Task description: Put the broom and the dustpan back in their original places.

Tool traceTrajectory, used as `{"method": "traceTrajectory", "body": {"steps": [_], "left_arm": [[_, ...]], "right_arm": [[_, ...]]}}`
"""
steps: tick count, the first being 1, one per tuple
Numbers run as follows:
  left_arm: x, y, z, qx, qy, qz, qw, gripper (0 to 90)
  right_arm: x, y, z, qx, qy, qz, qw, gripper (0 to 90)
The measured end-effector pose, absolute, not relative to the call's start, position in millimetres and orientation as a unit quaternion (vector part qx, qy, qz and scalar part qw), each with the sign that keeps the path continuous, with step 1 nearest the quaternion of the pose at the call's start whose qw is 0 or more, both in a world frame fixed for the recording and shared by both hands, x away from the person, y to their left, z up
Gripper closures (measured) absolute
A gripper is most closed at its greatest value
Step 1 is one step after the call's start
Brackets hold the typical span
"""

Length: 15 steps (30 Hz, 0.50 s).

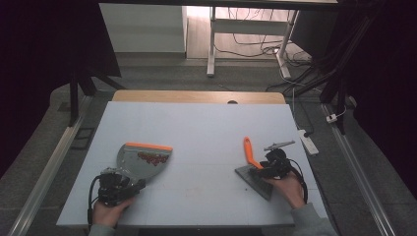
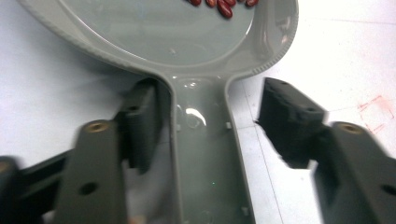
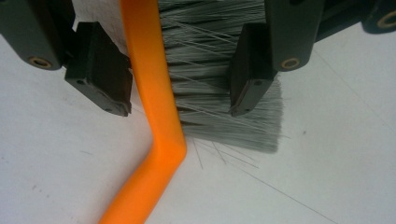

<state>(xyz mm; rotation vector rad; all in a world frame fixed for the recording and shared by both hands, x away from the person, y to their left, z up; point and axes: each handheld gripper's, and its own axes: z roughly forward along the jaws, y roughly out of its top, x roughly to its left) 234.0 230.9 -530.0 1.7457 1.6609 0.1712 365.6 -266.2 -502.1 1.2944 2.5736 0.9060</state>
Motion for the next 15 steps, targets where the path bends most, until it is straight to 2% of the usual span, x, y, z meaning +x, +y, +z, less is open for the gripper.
{"method": "traceTrajectory", "body": {"steps": [2,6,15], "left_arm": [[233,231,-529,0.684,0.636,0.069,0.350,28.2],[227,232,-520,0.692,0.621,0.094,0.356,23.5],[223,235,-513,0.698,0.598,0.110,0.379,23.4]], "right_arm": [[365,-266,-500,0.425,0.850,0.302,0.070,40.2],[362,-267,-494,0.415,0.848,0.317,0.088,40.6],[358,-266,-488,0.394,0.849,0.339,0.098,41.7]]}}
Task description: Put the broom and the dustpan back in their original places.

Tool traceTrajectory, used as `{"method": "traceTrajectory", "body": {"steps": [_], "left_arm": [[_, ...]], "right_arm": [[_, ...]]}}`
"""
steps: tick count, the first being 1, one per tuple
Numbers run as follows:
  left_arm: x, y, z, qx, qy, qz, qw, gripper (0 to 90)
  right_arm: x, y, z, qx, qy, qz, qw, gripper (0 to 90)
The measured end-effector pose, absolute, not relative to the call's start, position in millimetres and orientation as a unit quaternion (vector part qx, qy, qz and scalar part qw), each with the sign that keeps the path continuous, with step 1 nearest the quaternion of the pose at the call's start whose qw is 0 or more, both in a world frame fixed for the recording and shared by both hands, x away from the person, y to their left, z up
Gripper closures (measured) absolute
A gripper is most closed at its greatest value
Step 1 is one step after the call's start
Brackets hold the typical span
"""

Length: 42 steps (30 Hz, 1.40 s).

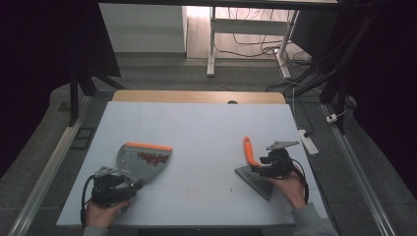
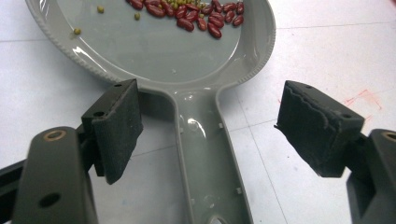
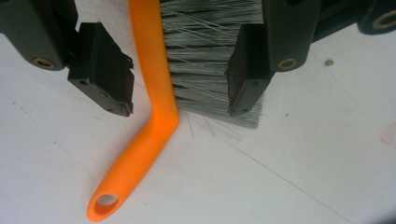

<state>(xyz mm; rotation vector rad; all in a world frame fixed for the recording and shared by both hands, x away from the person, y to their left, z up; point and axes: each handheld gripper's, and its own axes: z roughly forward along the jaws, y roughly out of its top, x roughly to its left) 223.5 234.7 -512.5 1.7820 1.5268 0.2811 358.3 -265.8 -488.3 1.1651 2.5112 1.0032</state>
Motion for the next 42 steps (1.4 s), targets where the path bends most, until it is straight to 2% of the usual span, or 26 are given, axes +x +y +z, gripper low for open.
{"method": "traceTrajectory", "body": {"steps": [9,21,30,42], "left_arm": [[225,231,-503,0.726,0.544,0.119,0.403,28.6],[241,223,-498,0.770,0.476,0.111,0.410,30.1],[247,221,-501,0.783,0.454,0.093,0.414,30.2],[240,223,-503,0.786,0.448,0.088,0.416,30.2]], "right_arm": [[357,-263,-487,0.373,0.856,0.347,0.093,42.3],[347,-261,-479,0.323,0.862,0.375,0.107,42.7],[330,-267,-476,0.305,0.860,0.388,0.126,42.7],[305,-302,-487,0.321,0.848,0.396,0.144,42.1]]}}
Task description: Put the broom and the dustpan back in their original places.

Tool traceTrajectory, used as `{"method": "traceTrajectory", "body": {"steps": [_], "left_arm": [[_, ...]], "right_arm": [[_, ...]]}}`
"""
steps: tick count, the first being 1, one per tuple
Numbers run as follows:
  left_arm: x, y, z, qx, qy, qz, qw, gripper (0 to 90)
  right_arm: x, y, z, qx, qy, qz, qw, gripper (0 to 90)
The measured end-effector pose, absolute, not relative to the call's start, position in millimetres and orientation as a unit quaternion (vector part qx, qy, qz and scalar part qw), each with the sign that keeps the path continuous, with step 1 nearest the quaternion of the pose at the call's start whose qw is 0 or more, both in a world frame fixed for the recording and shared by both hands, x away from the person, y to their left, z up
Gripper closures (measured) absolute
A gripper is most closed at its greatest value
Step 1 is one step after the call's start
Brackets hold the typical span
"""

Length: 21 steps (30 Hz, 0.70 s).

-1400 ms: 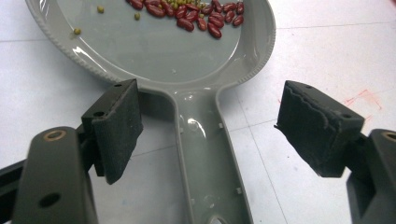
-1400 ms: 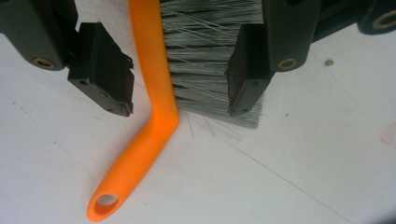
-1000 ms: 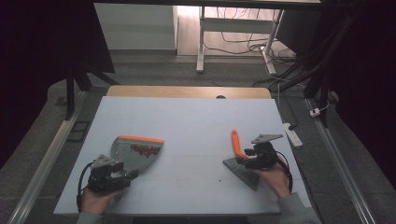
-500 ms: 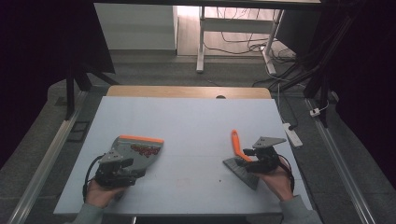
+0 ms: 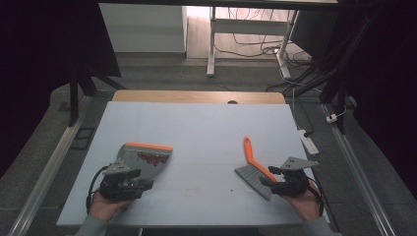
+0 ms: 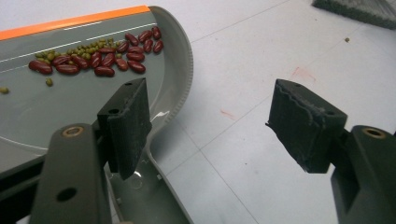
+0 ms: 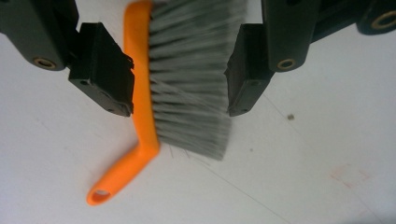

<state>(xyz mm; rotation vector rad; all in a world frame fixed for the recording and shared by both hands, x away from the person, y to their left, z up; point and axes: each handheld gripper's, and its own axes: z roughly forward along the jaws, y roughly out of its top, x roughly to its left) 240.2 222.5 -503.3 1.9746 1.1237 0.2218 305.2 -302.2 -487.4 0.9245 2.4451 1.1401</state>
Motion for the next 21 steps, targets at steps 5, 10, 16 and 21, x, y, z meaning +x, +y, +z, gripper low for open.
{"method": "traceTrajectory", "body": {"steps": [5,10,16,21], "left_arm": [[241.2,221.8,-505.8,0.788,0.448,0.083,0.413,30.2],[241.2,222.0,-506.5,0.789,0.448,0.081,0.412,30.2],[240.9,223.1,-506.4,0.789,0.449,0.081,0.412,30.2],[240.9,223.4,-506.6,0.788,0.451,0.082,0.411,30.1]], "right_arm": [[308.8,-307.7,-489.7,0.329,0.846,0.393,0.144,41.9],[307.8,-305.6,-488.2,0.320,0.849,0.394,0.146,41.9],[307.0,-301.9,-487.5,0.312,0.853,0.391,0.148,41.9],[306.5,-300.9,-486.9,0.308,0.855,0.389,0.148,41.7]]}}
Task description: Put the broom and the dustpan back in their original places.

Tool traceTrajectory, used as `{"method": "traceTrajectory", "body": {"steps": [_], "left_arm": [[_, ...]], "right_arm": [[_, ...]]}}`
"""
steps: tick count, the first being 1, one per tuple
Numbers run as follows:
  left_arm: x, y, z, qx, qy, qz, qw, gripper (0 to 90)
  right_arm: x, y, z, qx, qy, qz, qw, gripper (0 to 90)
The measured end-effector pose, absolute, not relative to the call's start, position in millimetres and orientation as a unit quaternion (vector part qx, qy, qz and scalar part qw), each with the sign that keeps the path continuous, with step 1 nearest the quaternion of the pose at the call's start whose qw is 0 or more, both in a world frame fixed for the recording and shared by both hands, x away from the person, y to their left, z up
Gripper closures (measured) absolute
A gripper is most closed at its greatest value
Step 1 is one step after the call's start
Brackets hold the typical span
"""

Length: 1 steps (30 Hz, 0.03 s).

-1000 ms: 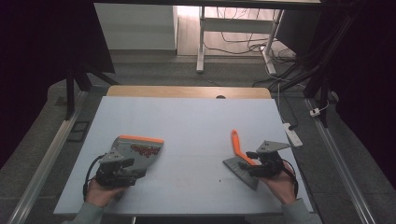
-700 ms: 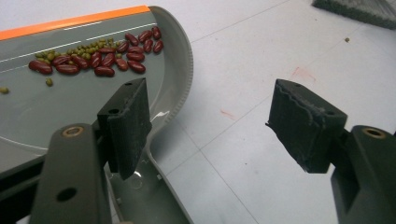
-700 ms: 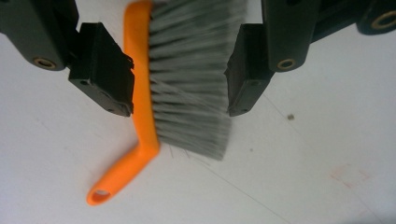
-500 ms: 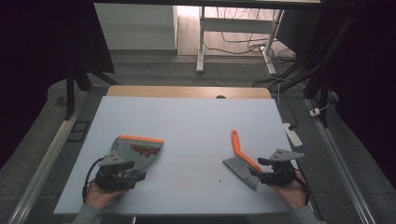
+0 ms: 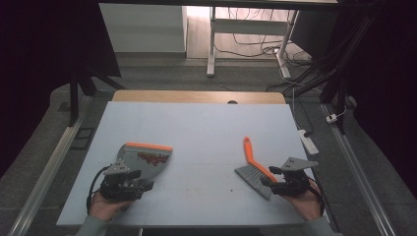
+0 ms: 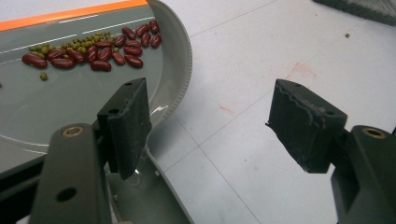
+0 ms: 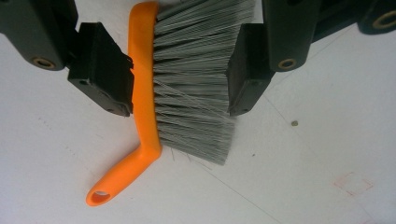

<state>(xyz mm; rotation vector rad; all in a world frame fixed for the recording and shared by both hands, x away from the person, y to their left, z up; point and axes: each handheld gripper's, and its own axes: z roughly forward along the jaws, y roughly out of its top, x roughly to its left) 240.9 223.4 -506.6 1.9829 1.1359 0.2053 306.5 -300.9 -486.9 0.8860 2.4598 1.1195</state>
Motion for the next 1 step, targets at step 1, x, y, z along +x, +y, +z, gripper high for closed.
{"method": "traceTrajectory", "body": {"steps": [1], "left_arm": [[240.7,224.0,-506.9,0.787,0.453,0.081,0.412,30.1]], "right_arm": [[306.4,-300.9,-486.6,0.308,0.855,0.390,0.148,41.7]]}}
